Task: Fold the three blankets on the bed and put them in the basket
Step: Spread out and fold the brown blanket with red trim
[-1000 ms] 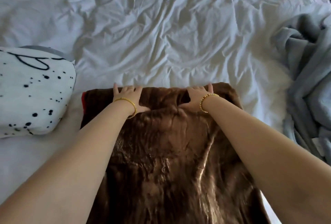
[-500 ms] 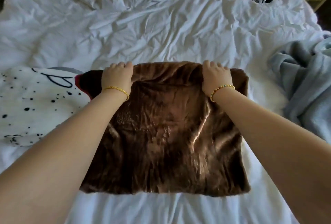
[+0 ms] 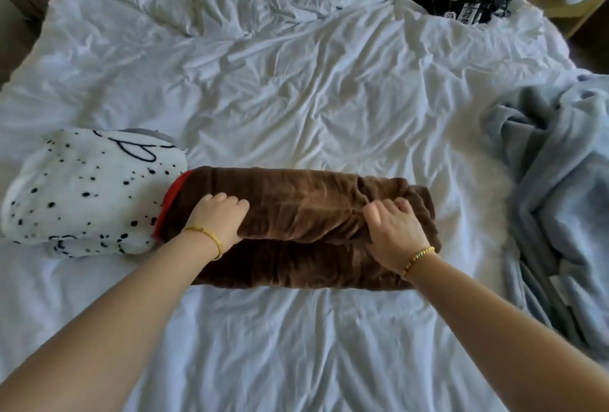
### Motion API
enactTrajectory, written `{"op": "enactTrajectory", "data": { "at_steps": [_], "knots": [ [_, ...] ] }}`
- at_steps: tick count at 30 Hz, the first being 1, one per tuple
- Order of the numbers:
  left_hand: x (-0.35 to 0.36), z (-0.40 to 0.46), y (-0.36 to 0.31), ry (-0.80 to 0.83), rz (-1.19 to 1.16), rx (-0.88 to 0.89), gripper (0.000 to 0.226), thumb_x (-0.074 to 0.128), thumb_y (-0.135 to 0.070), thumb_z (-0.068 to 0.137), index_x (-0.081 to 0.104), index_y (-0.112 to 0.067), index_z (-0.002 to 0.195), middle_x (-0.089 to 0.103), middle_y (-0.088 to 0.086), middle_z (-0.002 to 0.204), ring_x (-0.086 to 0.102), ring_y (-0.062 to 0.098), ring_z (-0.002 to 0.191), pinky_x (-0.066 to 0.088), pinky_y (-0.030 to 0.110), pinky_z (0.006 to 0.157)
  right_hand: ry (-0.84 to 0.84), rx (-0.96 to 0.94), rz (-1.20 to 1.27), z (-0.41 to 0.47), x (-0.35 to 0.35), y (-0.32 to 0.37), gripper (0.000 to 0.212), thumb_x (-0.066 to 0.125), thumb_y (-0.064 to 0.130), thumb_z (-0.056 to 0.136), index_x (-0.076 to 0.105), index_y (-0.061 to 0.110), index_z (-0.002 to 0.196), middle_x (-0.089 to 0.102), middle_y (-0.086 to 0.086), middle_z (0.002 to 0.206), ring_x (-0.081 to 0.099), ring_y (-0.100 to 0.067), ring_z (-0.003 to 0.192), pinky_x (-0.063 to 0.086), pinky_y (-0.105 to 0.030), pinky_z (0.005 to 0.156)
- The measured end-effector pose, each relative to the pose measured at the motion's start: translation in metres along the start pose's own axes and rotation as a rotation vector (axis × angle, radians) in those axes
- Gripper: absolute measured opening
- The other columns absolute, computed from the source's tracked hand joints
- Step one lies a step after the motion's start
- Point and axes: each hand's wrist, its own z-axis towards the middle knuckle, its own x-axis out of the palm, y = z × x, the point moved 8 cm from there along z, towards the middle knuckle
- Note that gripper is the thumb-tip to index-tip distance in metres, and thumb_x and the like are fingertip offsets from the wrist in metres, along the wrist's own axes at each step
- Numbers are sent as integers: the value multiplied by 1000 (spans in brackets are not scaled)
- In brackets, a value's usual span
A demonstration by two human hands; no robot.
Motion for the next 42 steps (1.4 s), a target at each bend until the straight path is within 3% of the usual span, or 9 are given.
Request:
{"op": "enactTrajectory", "data": {
  "at_steps": [5, 12, 16, 18, 21, 24, 35, 39, 42],
  "knots": [
    [-5, -49, -16, -282, -93, 110, 37, 86, -26, 44, 58, -14, 65, 56, 0, 59, 57, 23, 57, 47, 28, 54, 59, -202, 11, -44, 20, 29, 38, 78, 31, 54, 56, 11, 77, 56, -1, 67, 54, -21, 57, 36, -33, 70],
    [89, -67, -46, 323, -140, 93, 56, 34, -62, 87, 52, -19, 118, 55, 1, 117, 47, 22, 114, 36, 34, 96, 169, -216, 178, -58, 24, 48, 32, 42, 49, 88, 53, 22, 75, 56, 8, 59, 55, -13, 53, 51, -28, 59],
    [23, -40, -23, -293, -598, -154, 28, 40, -30, 93, 52, -16, 71, 55, 2, 68, 59, 29, 74, 41, 30, 56, -59, 127, 273, -18, 3, 40, 10, 52, 19, 88, 59, 14, 83, 59, -1, 72, 57, -21, 63, 51, -35, 56],
    [-9, -28, -37, -547, -490, -135, 16, 55, -24, 86, 62, -10, 88, 64, 11, 86, 62, 33, 85, 49, 38, 69, -6, 188, 215, -2, 15, 49, 20, 62, 15, 81, 64, 12, 101, 63, -6, 93, 62, -27, 85, 51, -38, 71],
    [15, 6, -79, -182, -472, -65, 56, 38, -50, 91, 33, -26, 142, 28, 11, 150, 23, 33, 140, 19, 56, 111, 170, 302, 254, -1, 49, 44, 40, 42, 28, 95, 47, 15, 133, 48, -9, 135, 40, -29, 130, 29, -44, 108],
    [56, 15, -93, -24, -453, -89, 64, 16, -64, 89, -7, -42, 145, -14, -3, 157, -15, 28, 144, -5, 61, 110, 264, 478, 252, -21, 74, 7, 53, 20, 42, 99, 22, 21, 147, 18, -2, 155, 8, -23, 144, -1, -45, 116],
    [68, 24, -92, -50, -407, -137, 65, 8, -63, 86, -5, -42, 146, -1, -4, 157, -5, 26, 145, 4, 61, 111, 86, 1246, 972, -41, 81, -97, 43, 42, 45, 94, 58, 5, 93, 55, -8, 72, 51, -25, 72, 39, -29, 59],
    [60, 25, -90, -69, -441, -162, 68, -2, -63, 81, -1, -42, 146, 3, -5, 157, -3, 24, 145, 3, 59, 112, 69, 1369, 1422, -29, 91, -106, 38, 65, 50, 79, 62, 13, 77, 66, -6, 93, 61, -19, 79, 50, -29, 83],
    [63, 16, -91, -86, -468, -171, 71, -5, -64, 79, 0, -42, 146, 0, -6, 157, -5, 22, 145, 3, 59, 113, -163, 1499, 1577, -40, 91, -140, 39, 66, 55, 75, 60, 17, 73, 66, 3, 74, 63, -13, 67, 53, -26, 67]
  ]
}}
